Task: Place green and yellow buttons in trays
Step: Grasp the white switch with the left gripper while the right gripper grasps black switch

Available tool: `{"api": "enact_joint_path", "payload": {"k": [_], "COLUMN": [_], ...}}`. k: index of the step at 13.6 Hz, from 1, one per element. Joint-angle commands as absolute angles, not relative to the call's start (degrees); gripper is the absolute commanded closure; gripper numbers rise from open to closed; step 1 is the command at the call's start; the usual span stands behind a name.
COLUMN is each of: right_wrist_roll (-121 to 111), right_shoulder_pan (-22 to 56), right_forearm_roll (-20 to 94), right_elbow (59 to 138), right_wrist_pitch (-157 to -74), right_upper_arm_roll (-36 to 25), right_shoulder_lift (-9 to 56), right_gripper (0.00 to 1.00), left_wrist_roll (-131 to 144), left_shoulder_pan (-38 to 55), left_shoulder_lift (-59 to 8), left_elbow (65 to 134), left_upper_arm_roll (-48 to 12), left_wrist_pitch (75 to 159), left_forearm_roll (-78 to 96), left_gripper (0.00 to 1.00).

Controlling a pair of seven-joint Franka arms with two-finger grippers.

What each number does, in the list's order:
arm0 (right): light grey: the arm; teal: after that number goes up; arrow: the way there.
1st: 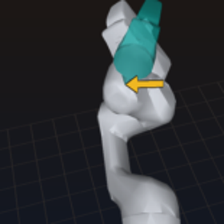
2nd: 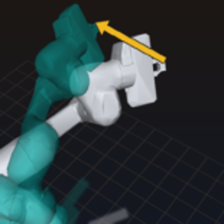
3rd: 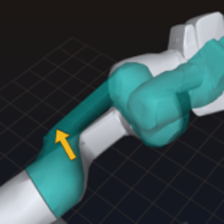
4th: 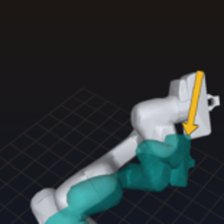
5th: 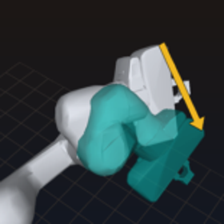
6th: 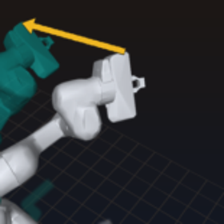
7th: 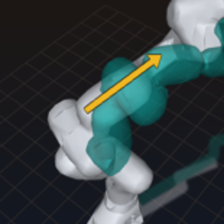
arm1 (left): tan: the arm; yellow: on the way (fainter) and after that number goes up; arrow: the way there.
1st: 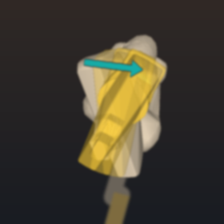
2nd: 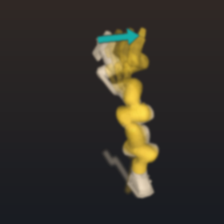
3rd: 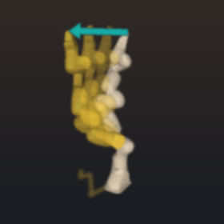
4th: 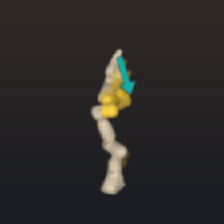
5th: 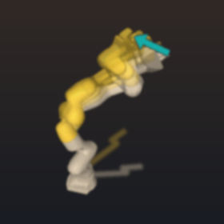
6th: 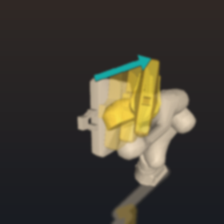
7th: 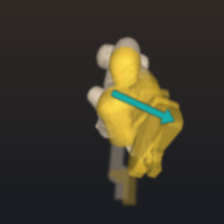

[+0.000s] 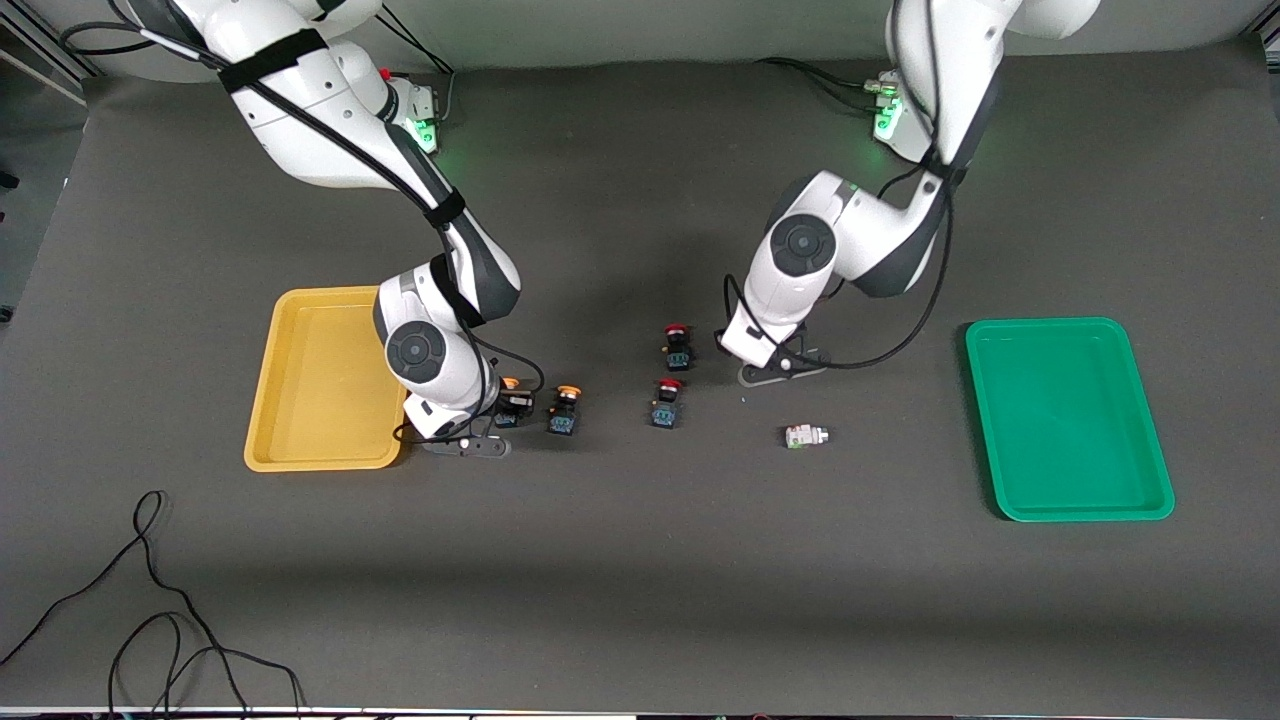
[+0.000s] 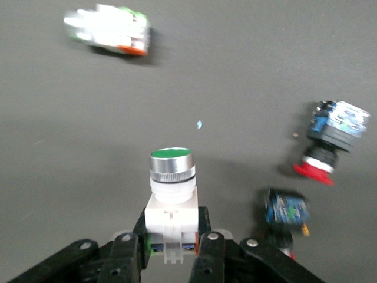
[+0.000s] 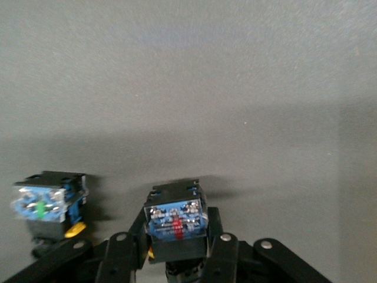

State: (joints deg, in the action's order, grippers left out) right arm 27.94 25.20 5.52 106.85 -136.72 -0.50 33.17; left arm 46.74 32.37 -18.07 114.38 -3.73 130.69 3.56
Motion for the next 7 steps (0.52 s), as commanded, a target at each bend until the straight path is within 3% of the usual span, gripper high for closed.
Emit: {"api": "enact_joint_path", "payload": {"k": [1, 4, 7], "right_wrist_roll": [29.44, 28.3, 25.33], "right_shoulder_pan": [25.4, 25.4, 25.49], "right_forearm_roll": [6.68, 6.59, 6.5], "right_elbow": [107.05, 106.09, 104.33], "right_wrist_pitch": [-128.7, -120.0, -110.95], "right_upper_arm_roll": [-1.66, -6.14, -11.41], "right_shoulder_lift": [24.9, 17.95, 13.02], "right_gripper": [1.0, 1.0, 1.0], "left_wrist_roll": [46.41, 39.68, 20.2], "left_shoulder_pan": [28.67, 24.37, 11.73], "left_shoulder_lift": [-7.06, -2.21, -1.93], "left_elbow": [112.86, 110.13, 109.51], "left_upper_arm_roll": [-3.87, -3.52, -3.52], "left_wrist_pitch": [116.58, 105.68, 100.91], "left_forearm_roll": [4.3, 7.65, 7.82], "left_gripper": [0.79, 0.79, 0.79]}}
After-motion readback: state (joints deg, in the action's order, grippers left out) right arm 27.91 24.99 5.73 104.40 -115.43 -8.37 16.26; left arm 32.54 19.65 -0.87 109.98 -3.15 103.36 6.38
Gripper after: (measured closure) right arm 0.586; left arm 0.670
